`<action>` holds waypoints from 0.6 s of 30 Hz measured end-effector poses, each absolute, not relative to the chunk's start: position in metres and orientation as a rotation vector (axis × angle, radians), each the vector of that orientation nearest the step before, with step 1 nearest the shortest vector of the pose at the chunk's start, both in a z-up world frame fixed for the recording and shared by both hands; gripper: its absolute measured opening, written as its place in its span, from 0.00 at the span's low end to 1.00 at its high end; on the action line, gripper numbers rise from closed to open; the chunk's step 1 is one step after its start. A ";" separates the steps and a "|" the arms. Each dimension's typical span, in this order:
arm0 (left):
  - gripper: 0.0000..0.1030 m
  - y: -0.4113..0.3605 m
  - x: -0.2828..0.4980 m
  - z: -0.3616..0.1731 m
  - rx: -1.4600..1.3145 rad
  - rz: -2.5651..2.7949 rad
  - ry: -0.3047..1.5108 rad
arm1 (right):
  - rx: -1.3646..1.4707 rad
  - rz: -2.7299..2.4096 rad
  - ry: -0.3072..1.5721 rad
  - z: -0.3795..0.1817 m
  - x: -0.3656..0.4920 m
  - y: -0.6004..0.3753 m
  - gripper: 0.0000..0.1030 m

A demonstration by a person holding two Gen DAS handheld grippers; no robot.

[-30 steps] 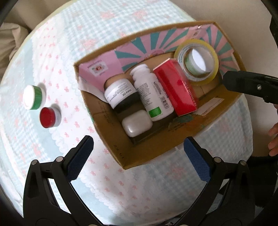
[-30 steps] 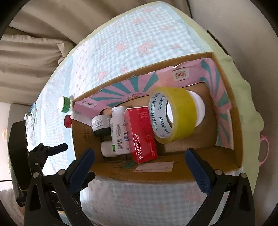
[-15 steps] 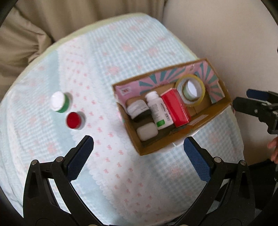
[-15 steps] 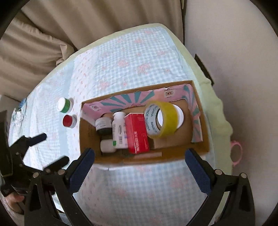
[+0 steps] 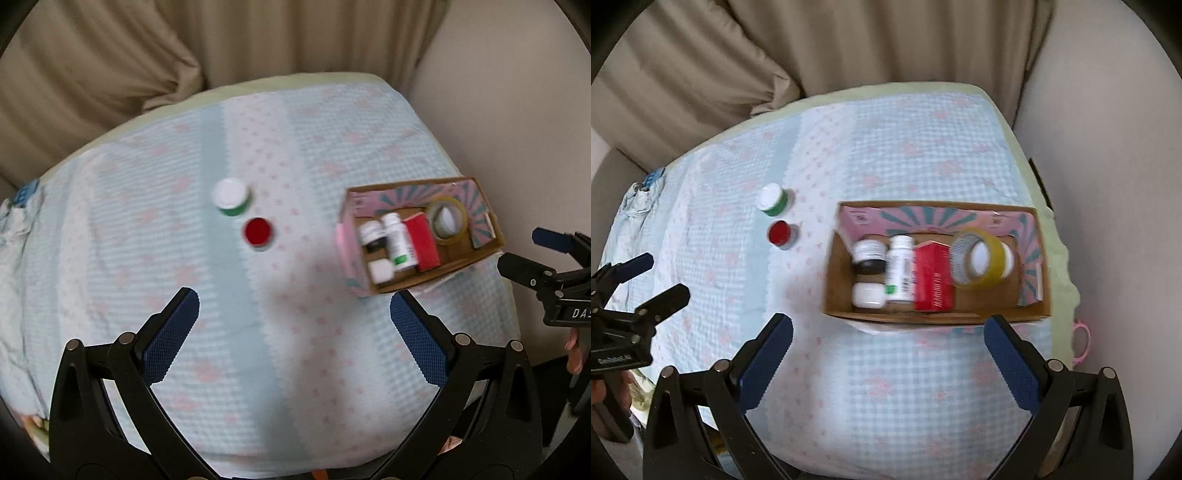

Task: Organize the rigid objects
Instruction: 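Open both grippers in the box and lift them away, then grasp the green-banded white jar with the left gripper while the right grasps the red jar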

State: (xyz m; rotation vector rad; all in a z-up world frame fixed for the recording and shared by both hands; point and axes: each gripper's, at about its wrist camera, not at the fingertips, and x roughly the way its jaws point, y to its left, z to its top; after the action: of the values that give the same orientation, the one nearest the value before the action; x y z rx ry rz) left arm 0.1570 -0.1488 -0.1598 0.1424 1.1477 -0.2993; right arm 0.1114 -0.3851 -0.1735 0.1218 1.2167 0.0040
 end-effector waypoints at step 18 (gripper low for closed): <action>1.00 -0.007 0.245 -0.185 0.276 -0.487 1.043 | 0.221 -0.140 1.121 -0.190 0.105 -0.227 1.00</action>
State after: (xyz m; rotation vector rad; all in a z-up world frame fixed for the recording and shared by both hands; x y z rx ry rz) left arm 0.2445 -0.0072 -0.1848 0.2755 1.0428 -0.4867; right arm 0.1053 -0.2272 -0.1897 0.2209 1.1207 -0.1397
